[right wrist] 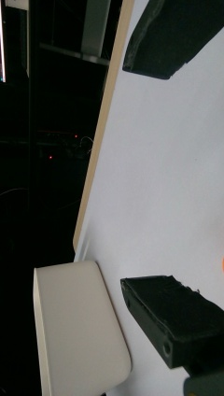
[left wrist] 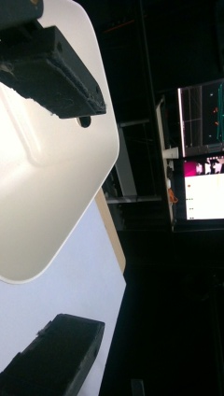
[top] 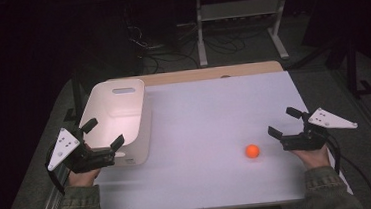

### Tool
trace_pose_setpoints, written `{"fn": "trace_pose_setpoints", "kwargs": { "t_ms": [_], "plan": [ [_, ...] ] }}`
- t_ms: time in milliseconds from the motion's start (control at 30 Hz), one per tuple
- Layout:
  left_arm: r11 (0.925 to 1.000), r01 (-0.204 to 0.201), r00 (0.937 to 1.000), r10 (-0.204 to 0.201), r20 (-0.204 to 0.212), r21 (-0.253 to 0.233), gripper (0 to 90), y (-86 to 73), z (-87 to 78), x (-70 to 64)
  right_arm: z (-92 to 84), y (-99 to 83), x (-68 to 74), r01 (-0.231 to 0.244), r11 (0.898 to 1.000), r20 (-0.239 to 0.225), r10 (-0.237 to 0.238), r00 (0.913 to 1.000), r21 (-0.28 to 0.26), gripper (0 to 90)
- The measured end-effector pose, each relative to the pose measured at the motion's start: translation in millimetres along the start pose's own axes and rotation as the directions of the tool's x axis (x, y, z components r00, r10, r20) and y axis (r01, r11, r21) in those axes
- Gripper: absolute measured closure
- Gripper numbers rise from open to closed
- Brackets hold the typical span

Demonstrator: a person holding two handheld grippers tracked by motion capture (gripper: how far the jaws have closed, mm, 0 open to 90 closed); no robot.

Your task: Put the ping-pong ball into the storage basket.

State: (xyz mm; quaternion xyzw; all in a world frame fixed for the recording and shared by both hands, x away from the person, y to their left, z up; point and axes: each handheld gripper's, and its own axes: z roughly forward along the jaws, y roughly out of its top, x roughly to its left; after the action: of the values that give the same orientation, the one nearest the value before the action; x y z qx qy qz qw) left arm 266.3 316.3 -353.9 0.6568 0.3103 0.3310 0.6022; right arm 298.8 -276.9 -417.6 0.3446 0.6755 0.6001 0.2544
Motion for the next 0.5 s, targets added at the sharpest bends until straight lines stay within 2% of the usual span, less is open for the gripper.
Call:
{"fn": "trace_pose_setpoints", "kwargs": {
  "t_ms": [267,500],
  "plan": [
    [0.9997,-0.007,1.0000,0.007,-0.001,0.025,0.0,1.2,-0.9,-1.5,-1.6,2.3,2.3,0.032,0.999,0.009,-0.032,0.9995,-0.001,0.0],
    [0.9995,-0.009,1.0000,0.009,-0.002,0.030,0.0,2.9,-2.0,-3.8,-3.1,4.4,3.1,0.033,0.999,0.008,-0.033,0.9994,-0.011,0.0]
  ]
}}
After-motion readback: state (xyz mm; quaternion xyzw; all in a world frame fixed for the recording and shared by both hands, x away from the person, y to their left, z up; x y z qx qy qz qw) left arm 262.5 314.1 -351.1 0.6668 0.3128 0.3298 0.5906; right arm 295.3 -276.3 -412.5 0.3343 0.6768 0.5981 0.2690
